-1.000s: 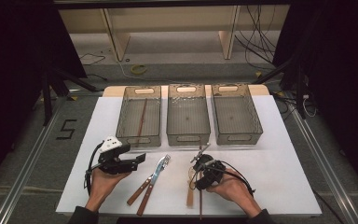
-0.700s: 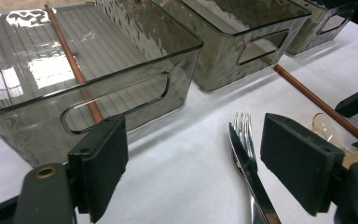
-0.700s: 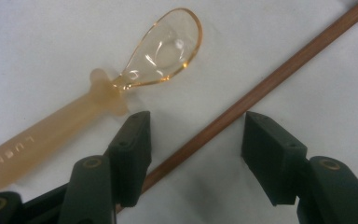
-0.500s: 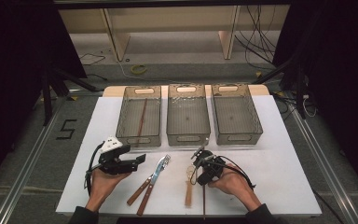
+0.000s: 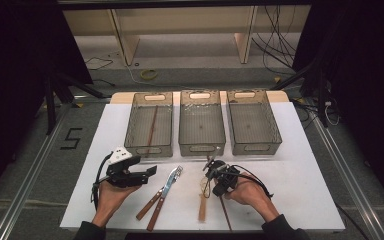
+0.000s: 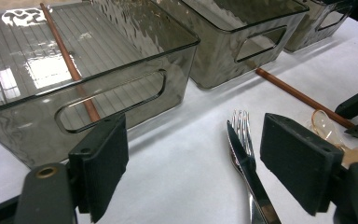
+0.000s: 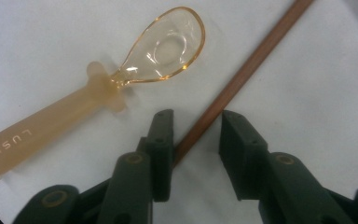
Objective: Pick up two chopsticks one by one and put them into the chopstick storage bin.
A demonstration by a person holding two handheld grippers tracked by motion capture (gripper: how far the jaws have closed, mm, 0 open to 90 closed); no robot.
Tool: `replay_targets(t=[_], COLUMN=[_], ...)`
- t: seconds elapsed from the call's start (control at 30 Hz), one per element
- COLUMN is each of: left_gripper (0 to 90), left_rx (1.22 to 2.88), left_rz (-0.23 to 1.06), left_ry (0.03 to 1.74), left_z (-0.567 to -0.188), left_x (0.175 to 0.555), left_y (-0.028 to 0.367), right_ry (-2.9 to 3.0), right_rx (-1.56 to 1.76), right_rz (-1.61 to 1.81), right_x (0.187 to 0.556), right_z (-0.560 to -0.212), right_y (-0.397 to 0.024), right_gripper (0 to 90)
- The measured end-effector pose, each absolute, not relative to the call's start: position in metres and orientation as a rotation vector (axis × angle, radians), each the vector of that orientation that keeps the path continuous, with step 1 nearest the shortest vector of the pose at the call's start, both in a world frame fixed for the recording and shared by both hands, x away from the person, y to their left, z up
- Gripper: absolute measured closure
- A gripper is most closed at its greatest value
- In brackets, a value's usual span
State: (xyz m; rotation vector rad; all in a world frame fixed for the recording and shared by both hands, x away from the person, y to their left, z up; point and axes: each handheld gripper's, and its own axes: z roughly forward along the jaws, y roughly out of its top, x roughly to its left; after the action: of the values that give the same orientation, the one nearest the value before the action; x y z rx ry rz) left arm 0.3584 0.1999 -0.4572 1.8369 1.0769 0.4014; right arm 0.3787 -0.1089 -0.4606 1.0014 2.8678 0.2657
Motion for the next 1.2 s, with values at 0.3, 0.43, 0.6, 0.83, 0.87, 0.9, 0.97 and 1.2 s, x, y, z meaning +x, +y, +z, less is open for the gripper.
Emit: replay_targets(t=[0.3, 0.43, 0.6, 0.83, 0.87, 0.9, 0.97, 1.2], left_gripper=[22.9, 22.9, 22.9, 22.5, 22.4, 22.2, 21.9, 20.8], left_rx=[1.845, 1.863, 1.864, 1.879, 1.890, 1.894, 1.911, 2.016], left_rz=[0.406, 0.418, 0.412, 0.404, 0.402, 0.399, 0.385, 0.318], left_ry=[1.067, 1.050, 1.036, 1.002, 0.989, 0.980, 0.951, 0.830], left_z=[-0.457, -0.456, -0.456, -0.455, -0.454, -0.453, -0.452, -0.447], left_x=[0.358, 0.357, 0.357, 0.357, 0.357, 0.357, 0.357, 0.356], left_y=[0.198, 0.197, 0.195, 0.192, 0.191, 0.189, 0.185, 0.168], right_ry=[2.858, 2.863, 2.850, 2.827, 2.821, 2.814, 2.817, 2.821], right_rx=[0.979, 0.971, 0.945, 0.935, 0.926, 0.912, 0.887, 0.777], right_rz=[0.250, 0.252, 0.277, 0.313, 0.314, 0.317, 0.330, 0.376], right_x=[0.379, 0.379, 0.380, 0.383, 0.384, 0.384, 0.382, 0.371], right_z=[-0.460, -0.460, -0.459, -0.449, -0.447, -0.444, -0.439, -0.427], right_y=[-0.108, -0.109, -0.111, -0.119, -0.120, -0.120, -0.120, -0.113], right_gripper=[84.5, 85.0, 85.1, 85.2, 85.2, 85.3, 85.3, 85.3])
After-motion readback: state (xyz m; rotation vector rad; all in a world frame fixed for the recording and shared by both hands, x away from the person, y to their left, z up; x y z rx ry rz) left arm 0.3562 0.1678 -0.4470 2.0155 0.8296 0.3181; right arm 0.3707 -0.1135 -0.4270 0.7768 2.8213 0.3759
